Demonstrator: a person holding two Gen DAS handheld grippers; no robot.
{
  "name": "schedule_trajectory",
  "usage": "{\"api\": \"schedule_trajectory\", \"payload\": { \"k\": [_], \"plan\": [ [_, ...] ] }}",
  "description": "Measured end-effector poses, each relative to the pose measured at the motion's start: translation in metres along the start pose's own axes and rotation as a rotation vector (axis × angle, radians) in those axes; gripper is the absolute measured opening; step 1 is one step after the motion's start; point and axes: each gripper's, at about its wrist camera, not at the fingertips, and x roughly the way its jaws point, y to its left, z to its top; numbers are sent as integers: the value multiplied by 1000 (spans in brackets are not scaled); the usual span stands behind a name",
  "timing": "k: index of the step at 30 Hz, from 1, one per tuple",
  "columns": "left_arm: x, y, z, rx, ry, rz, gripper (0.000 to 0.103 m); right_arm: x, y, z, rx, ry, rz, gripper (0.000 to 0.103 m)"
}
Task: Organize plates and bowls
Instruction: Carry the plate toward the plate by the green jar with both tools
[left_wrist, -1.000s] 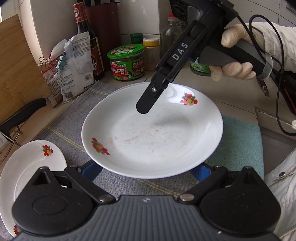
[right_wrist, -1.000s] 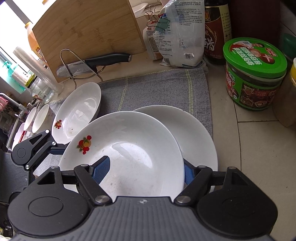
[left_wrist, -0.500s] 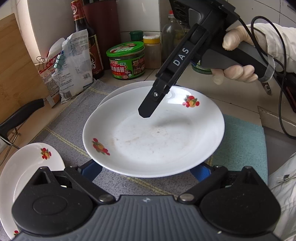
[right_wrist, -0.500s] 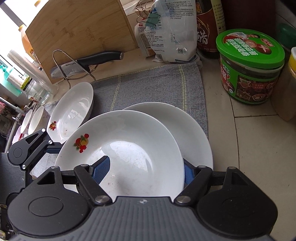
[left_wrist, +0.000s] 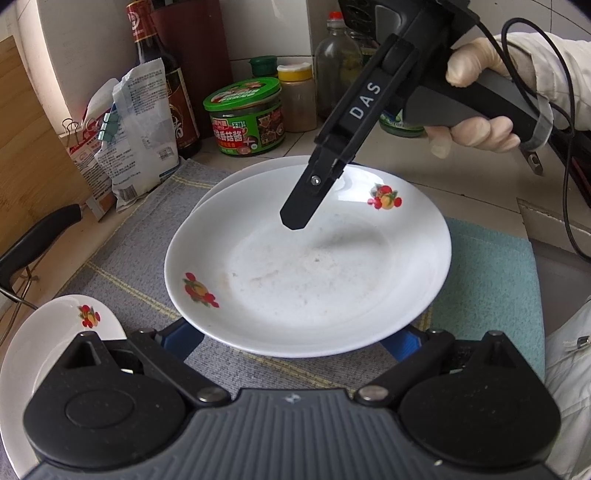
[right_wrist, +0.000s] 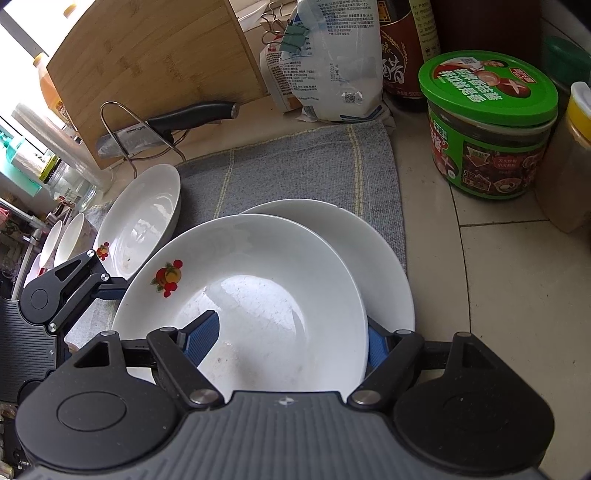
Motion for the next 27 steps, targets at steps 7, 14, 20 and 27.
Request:
{"api": "schedule_trajectory", "payload": {
  "k": [7, 14, 20, 27],
  "plan": [
    [3, 3, 0, -1, 8, 7, 99, -2, -1, -2, 9, -4, 2, 85],
    [3, 6, -1, -20, 13, 11, 99, -3, 1, -3, 0, 1, -15, 87],
    [2, 5, -1, -21, 8, 10, 99, -2, 6, -3, -7, 21, -49, 89],
    [0, 3, 0, -17, -4, -1, 99, 2, 12, 2, 2, 56, -80, 99]
  ]
}}
